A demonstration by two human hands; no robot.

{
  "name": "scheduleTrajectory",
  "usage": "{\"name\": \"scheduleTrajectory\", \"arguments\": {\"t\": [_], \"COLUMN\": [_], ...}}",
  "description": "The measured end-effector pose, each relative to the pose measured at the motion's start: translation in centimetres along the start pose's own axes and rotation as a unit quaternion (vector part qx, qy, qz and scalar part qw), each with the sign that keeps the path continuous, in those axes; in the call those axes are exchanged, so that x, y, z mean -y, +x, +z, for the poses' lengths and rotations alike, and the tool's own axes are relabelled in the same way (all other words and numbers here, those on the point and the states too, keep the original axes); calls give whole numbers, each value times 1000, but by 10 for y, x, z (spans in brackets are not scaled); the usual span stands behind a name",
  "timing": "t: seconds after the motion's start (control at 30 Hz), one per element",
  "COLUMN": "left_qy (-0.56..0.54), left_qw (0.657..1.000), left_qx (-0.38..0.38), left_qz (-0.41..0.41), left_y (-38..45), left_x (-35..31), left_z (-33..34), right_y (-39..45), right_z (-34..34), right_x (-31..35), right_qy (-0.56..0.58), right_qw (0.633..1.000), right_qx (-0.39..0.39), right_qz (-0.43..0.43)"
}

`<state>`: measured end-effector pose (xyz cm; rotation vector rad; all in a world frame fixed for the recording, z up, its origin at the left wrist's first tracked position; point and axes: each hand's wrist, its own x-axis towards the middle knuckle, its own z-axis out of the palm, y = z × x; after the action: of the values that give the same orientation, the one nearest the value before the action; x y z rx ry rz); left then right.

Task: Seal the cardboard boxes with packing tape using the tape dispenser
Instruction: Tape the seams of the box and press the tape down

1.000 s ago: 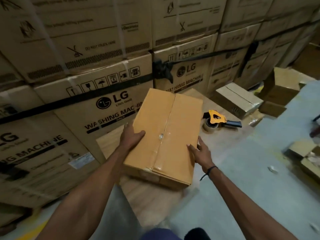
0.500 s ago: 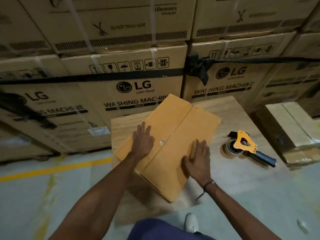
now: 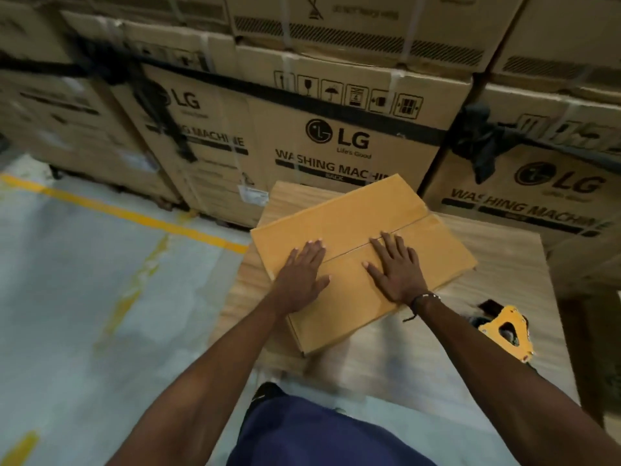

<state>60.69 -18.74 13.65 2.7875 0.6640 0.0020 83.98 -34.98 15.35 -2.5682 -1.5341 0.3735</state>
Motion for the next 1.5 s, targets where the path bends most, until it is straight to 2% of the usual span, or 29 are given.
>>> {"name": "scheduleTrajectory", "arguments": {"t": [0.2,0.33,0.57,0.73,0.9,1.07,1.2,1.3,1.37,1.43,1.5], "left_qy": [-33,-113,-101,-58,-32,-15,-6,-48,-97,-142,-175], "left_qw": [973,958,974,994,999,997,996,998,992,969,953], "left_qx": [-56,-84,-58,-34,-3,36,43,14,-22,-21,-9], "left_qz": [-223,-250,-192,-85,15,66,79,28,-82,-201,-246], "left_y": [-28,-30,-13,18,60,99,119,113,104,97,89], "left_x": [7,-10,21,61,87,89,83,82,80,76,69], "left_z": [4,3,-1,-11,-22,-29,-33,-31,-24,-22,-20], "right_y": [-1,3,-2,-22,-34,-36,-28,-30,-32,-34,-36], "right_z": [2,-4,8,20,30,30,24,23,24,24,25], "right_x": [-1,-6,7,41,65,72,65,58,53,48,44], "right_qy": [0,6,16,27,39,42,42,44,45,46,45], "right_qw": [1000,1000,997,983,964,948,944,948,951,953,957], "right_qx": [-26,-18,-32,-40,-63,-64,-73,-80,-92,-98,-105], "right_qz": [-6,7,66,175,256,309,319,304,292,282,267]}}
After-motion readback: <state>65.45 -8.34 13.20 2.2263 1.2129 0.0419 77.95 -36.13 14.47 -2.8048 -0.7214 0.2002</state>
